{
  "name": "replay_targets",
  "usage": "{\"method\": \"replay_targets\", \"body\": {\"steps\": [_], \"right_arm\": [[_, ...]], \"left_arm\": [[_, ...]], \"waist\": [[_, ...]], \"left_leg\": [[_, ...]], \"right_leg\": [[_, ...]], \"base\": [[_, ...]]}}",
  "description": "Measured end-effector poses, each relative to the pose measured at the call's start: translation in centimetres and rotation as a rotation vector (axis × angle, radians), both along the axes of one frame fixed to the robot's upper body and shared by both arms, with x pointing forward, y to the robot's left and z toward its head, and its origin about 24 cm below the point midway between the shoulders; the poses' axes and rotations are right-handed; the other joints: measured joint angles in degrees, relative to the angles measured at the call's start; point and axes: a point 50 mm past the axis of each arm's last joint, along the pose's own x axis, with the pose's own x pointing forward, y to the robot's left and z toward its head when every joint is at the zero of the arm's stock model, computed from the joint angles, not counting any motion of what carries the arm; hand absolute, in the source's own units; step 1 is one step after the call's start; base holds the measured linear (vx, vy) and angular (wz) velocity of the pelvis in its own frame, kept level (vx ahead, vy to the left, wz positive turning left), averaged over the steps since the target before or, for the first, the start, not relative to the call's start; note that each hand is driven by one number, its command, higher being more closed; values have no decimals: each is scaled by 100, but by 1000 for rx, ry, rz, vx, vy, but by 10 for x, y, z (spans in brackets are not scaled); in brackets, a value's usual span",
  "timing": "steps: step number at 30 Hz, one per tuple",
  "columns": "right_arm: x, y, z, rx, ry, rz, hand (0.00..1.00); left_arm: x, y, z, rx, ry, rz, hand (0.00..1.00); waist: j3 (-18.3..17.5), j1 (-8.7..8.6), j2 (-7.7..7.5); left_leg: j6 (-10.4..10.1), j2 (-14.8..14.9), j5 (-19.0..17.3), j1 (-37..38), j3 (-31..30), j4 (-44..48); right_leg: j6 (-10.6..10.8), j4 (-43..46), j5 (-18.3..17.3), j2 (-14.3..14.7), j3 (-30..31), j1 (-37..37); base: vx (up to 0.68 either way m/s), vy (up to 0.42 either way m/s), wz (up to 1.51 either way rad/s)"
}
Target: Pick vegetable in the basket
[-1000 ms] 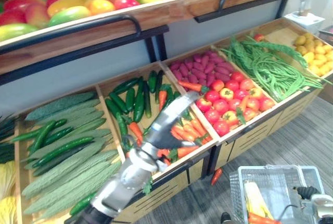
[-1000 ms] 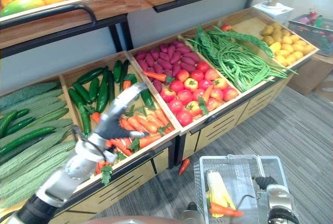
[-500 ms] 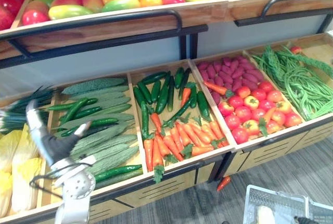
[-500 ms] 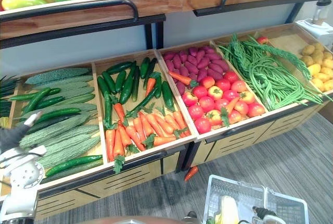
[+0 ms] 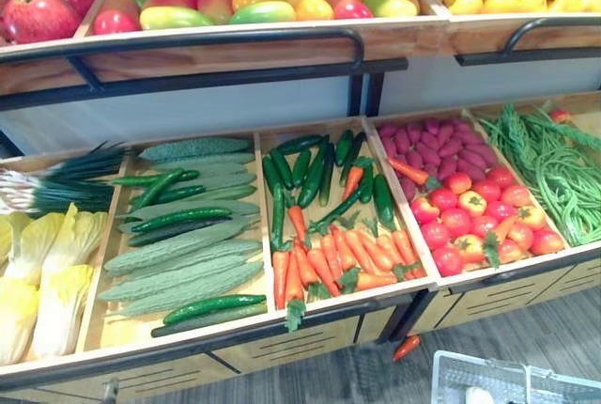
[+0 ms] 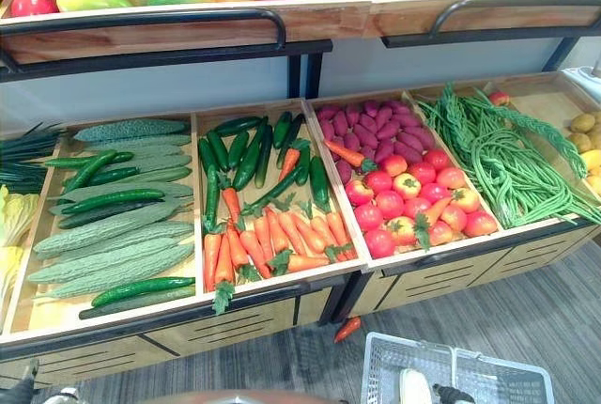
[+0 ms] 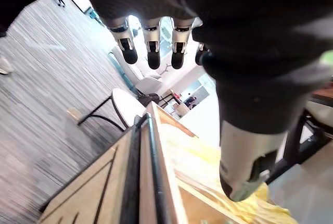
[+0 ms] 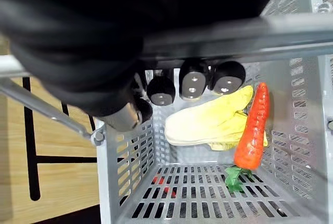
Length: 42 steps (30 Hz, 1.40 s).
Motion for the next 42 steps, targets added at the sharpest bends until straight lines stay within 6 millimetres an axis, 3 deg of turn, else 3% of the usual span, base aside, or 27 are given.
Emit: {"method": "replay_targets", "body": {"steps": [7,11,15,20,27,33,38,42], "right_arm": [[-6,-4,1,-5,-9,-48,100],[-9,-2,0,4,-12,-79,100],[-16,-3,-2,8,-8,-126,100],[-18,0,-3,-4,-7,-145,100],[-18,-1,-3,-18,-14,-159,100],[-17,-2,-3,-21,-17,-161,100],[-14,-1,-3,-18,-22,-159,100],[-10,7,-4,-4,-60,-160,100]], "left_arm": [[-28,-29,-40,-277,157,-47,0],[-37,-41,-58,-523,124,-121,0],[-36,-68,-76,-792,113,-329,0],[-29,-89,-85,-973,118,-500,0],[-28,-99,-88,-1025,181,-573,0],[-28,-93,-88,-1012,221,-589,0],[-22,-94,-87,-986,291,-672,0],[-3,-94,-86,-979,295,-729,0]], "waist": [[26,-6,94],[27,-4,96],[28,-7,97],[27,-38,112],[44,-22,162],[56,-24,176],[141,-36,130],[355,-54,56]], "left_leg": [[-16,32,0,27,51,-11],[-54,73,18,91,150,-103],[-73,87,5,165,222,-119],[-90,98,-8,207,369,-136],[-130,112,-51,273,537,-133],[-150,133,-196,266,651,49],[-85,159,-595,188,811,677],[20,309,-1034,70,1044,1189]], "right_leg": [[17,4,1,23,28,-4],[22,2,-4,75,103,-5],[28,-4,-9,102,228,-9],[29,2,-8,129,384,-39],[27,38,-10,177,578,-116],[38,164,-92,183,710,-208],[107,903,-389,53,973,-480],[211,1495,-250,23,1261,-798]], "base": [[-5,-1,-3],[-10,-8,-11],[4,-1,-10],[5,1,-16],[-6,-4,-13],[-8,-2,-11],[10,46,-18],[-77,73,-31]]}}
